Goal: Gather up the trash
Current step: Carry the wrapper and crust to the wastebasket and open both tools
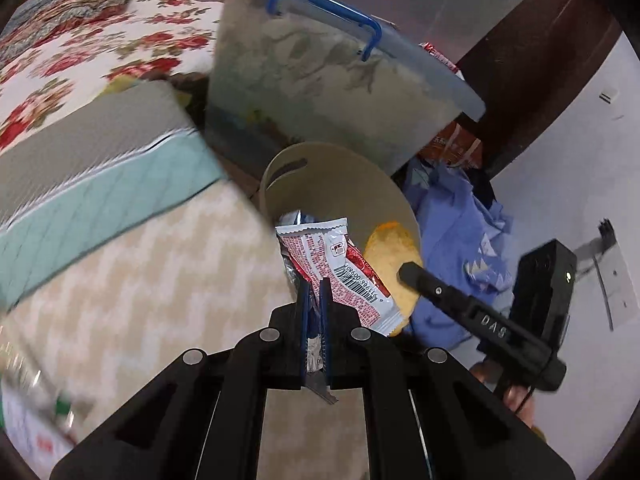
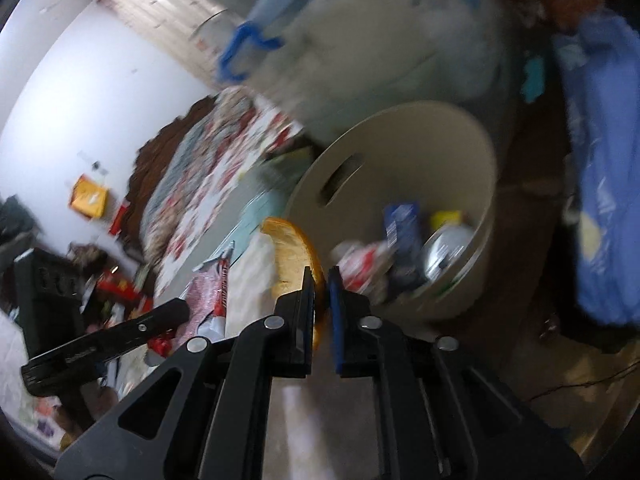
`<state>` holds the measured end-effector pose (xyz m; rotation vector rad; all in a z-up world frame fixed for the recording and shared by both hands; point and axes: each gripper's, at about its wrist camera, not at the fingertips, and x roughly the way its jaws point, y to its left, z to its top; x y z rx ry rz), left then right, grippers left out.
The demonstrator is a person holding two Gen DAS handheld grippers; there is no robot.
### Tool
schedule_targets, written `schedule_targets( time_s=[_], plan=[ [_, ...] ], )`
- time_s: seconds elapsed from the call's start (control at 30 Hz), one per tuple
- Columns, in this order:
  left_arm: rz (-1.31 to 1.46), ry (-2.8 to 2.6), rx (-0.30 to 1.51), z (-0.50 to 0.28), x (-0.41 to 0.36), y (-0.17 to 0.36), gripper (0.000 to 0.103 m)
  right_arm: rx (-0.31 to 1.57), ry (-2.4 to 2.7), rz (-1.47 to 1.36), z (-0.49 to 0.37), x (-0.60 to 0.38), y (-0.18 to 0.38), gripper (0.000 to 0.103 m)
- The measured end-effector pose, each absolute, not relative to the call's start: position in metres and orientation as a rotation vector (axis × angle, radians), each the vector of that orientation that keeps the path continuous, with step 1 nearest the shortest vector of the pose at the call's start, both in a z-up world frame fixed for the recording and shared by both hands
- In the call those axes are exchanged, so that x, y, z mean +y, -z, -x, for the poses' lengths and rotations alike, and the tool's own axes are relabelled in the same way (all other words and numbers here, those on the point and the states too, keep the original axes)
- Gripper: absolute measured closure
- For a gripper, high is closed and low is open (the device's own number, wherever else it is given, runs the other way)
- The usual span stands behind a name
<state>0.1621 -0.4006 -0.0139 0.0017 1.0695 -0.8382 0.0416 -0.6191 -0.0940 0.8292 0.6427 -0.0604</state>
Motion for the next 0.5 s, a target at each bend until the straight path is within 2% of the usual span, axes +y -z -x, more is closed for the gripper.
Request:
schedule_targets(
  time_s=[0.03,0.07,0.1,0.13,0.17,0.2,0.5],
  plan=[
    [-0.008,0.831,1.065,-0.168,-0.413,0.016,0.097,0.644,0.092,-0.818,-0.049,-0.624,0.093,0.089],
    [-0.016,0.817,1.058,-0.174,-0.425,0.018,0.087,0.646,0.111,-0.815,-0.053,-0.628,0.094,0.086],
    [-0.027,0.802,1.055,-0.178,-0.436,0.022,0.079,0.645,0.121,-0.823,-0.056,-0.634,0.096,0.072],
    [-0.033,0.792,1.053,-0.181,-0.442,0.024,0.059,0.641,0.132,-0.828,-0.057,-0.637,0.096,0.04],
    [-0.041,0.779,1.047,-0.182,-0.447,0.027,0.055,0.616,0.163,-0.824,-0.054,-0.639,0.094,0.029],
    [-0.05,0.772,1.046,-0.182,-0.451,0.029,0.055,0.596,0.176,-0.817,-0.053,-0.638,0.092,0.027],
    [-0.069,0.759,0.951,-0.155,-0.402,0.005,0.055,0.552,0.083,-0.816,-0.04,-0.622,0.074,0.036]
  ],
)
